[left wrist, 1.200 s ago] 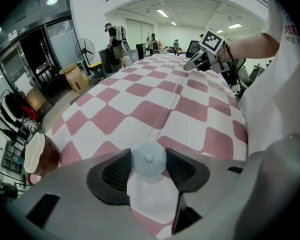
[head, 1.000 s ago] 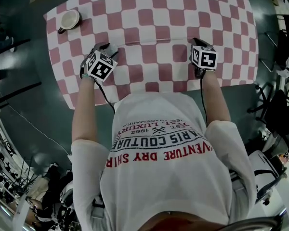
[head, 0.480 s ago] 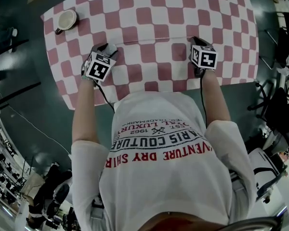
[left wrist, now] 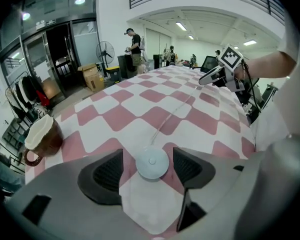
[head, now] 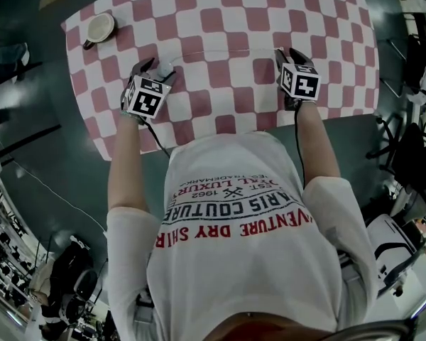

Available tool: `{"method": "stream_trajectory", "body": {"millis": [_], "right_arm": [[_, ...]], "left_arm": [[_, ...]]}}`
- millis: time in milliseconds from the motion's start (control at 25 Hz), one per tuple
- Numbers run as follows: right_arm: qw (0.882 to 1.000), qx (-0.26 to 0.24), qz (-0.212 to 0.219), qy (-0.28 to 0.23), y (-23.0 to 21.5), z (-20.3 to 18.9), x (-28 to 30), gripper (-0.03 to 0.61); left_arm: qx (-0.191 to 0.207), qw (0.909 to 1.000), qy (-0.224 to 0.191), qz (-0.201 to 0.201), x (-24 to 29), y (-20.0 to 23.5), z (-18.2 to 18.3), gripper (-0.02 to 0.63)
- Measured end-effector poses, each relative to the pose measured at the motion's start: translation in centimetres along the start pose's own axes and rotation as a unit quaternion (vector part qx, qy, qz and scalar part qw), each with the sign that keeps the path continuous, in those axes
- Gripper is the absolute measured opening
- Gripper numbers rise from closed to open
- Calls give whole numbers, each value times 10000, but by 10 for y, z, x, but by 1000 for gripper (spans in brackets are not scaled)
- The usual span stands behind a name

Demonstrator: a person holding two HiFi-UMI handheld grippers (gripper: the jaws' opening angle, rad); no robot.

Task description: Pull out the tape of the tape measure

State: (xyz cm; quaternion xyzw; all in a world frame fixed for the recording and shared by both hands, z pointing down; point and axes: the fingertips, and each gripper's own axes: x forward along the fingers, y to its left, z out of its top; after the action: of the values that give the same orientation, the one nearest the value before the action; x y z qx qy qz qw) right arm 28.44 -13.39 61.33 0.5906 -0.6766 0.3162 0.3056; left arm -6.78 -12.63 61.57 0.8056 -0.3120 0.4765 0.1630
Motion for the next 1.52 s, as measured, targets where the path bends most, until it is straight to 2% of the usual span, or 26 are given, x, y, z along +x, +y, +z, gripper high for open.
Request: {"method": "stream_trajectory", "body": {"millis": [200, 320, 440, 520, 600, 720, 840, 1040, 1240, 1520], "right_arm": [[9991, -22, 45, -413, 21, 18, -28, 161], [9978, -42, 267, -613, 45, 28, -46, 160], [9953, -249, 396, -848, 67, 41, -63, 147], [9934, -381, 385, -1014, 78, 50, -73, 121], [9913, -417, 396, -1183, 88, 57, -85, 69], [9881, -403, 446, -1414, 99, 69, -104, 47], [9826, -352, 514, -1752, 105, 87, -125, 33], [9679, -489, 685, -2368, 115, 118, -162, 31], [9519, -675, 807, -2878, 124, 142, -191, 31], [9292, -966, 792, -3479, 133, 157, -232, 31]], "left_arm": [[-76, 9989, -400, 218, -25, -1, 14, 330], [-128, 9970, -571, 504, -47, 1, 21, 236], [-196, 9949, -796, 592, -65, 2, 31, 184], [-212, 9935, -913, 649, -75, 3, 35, 147], [-263, 9910, -1058, 771, -87, 5, 39, 92], [-360, 9849, -1388, 975, -109, 9, 50, 49], [-471, 9750, -1847, 1138, -134, 13, 67, 23], [-305, 9576, -2515, 1371, -181, 14, 96, 17], [-195, 9343, -3144, 1667, -228, 15, 120, 17], [-114, 9052, -3813, 1870, -284, 6, 140, 17]]}}
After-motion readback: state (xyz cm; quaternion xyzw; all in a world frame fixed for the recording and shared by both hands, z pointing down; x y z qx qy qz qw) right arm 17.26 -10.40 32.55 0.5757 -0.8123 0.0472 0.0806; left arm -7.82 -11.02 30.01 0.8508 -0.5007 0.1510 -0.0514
